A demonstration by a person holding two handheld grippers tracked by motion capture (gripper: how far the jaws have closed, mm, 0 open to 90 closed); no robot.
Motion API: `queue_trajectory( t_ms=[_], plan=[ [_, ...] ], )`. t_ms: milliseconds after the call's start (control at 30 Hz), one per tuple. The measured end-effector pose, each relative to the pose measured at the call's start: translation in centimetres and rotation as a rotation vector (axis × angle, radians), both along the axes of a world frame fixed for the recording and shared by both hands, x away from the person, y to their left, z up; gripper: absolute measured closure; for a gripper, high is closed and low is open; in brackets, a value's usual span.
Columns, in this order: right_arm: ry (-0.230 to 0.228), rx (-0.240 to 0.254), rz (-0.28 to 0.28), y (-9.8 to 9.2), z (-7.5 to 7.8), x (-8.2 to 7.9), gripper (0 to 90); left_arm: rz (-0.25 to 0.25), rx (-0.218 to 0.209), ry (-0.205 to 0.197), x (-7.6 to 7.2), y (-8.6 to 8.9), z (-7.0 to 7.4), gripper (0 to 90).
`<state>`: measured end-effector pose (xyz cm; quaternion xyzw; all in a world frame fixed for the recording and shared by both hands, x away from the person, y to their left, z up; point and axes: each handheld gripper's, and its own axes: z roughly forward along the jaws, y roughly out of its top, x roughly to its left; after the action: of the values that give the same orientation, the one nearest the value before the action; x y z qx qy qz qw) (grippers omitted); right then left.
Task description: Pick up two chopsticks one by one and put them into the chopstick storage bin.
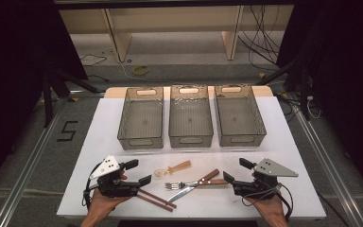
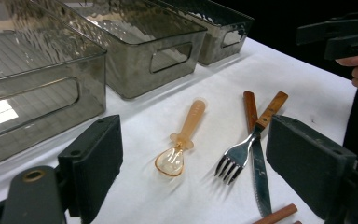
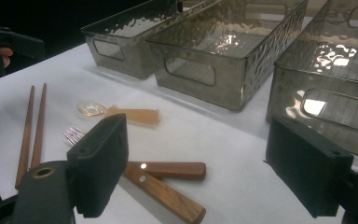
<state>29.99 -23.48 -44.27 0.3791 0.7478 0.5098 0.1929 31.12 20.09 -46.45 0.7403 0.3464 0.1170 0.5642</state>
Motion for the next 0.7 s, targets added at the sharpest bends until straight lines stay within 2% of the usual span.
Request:
queue_trajectory(
  t_ms=[267, 400, 533, 600, 700],
  plan=[
    [-0.002, -0.001, -0.001, 0.0, 0.0, 0.0, 21.9, -0.022, 0.029, 0.004, 0.0, -0.3, 0.1, 18.1],
    [-0.004, 0.000, -0.001, 0.0, 0.1, 0.0, 21.9, -0.043, 0.054, 0.031, 0.2, -0.5, 0.4, 18.4],
    [0.000, 0.001, 0.002, 0.0, 0.1, 0.0, 21.9, -0.067, 0.116, 0.037, 0.3, -0.7, 0.8, 19.2],
    [0.007, 0.002, 0.005, 0.0, 0.1, 0.1, 21.9, -0.100, 0.135, 0.064, 0.6, -0.8, 1.2, 19.0],
    [0.029, 0.002, 0.018, 0.0, -0.1, 0.2, 21.5, -0.132, 0.207, 0.073, 0.8, -1.0, 1.7, 19.6]
  ],
)
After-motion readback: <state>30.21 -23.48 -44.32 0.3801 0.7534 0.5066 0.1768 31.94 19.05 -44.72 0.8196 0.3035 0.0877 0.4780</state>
